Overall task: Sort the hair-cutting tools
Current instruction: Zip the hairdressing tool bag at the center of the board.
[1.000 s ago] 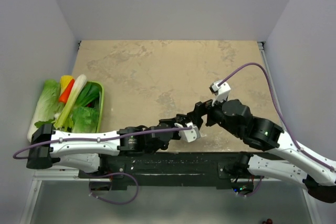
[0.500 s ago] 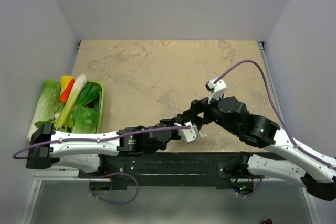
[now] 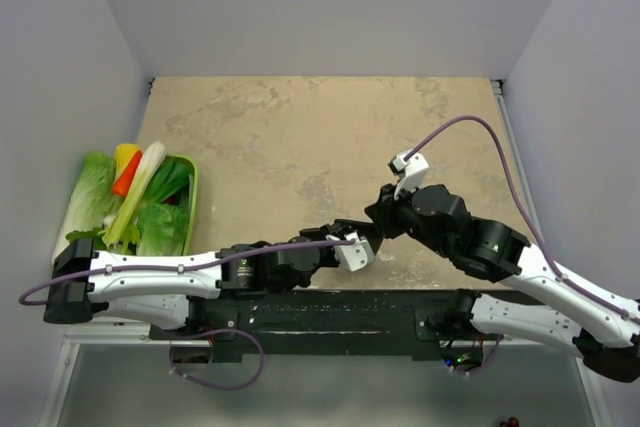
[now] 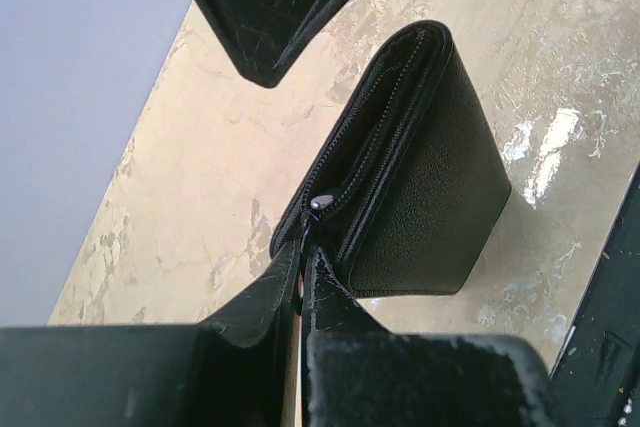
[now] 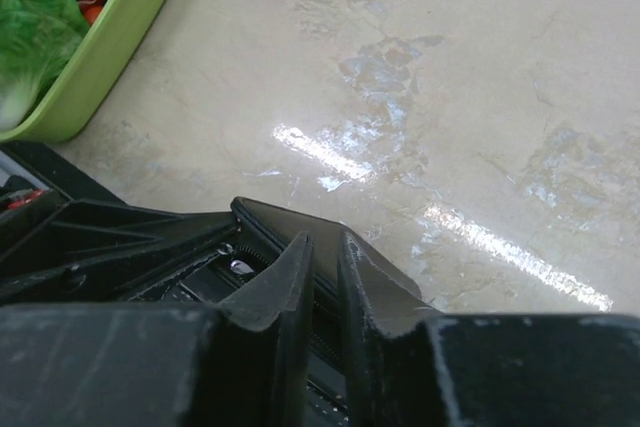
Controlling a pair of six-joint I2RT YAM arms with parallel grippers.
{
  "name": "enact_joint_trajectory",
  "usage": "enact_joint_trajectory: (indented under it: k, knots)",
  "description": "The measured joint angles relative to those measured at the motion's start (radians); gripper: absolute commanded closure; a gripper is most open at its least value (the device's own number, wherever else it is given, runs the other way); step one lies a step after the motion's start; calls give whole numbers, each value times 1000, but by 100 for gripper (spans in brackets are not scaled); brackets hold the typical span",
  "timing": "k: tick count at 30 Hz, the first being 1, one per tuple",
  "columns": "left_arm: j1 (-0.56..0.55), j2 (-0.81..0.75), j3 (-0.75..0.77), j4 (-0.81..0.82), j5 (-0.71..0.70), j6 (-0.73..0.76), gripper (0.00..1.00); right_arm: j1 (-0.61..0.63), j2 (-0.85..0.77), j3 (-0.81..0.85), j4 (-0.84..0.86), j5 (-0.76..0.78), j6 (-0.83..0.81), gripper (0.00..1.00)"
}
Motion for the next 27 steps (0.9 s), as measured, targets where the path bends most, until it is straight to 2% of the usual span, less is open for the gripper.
enact_joint_trajectory:
  k: [2,7,15,27]
  knots:
    - [0,0,0,0,0,0,100,0,6,6,2,-25,3,86]
    - [0,0,-1,0,0,-2,100,0,45,11,19,-107,8,100]
    - [0,-7,-9,7,0,-2,100,0,56,-7,65,-202,27,100]
    - [0,-11,-14,10,0,-2,100,0,53,-20,86,-267,45,100]
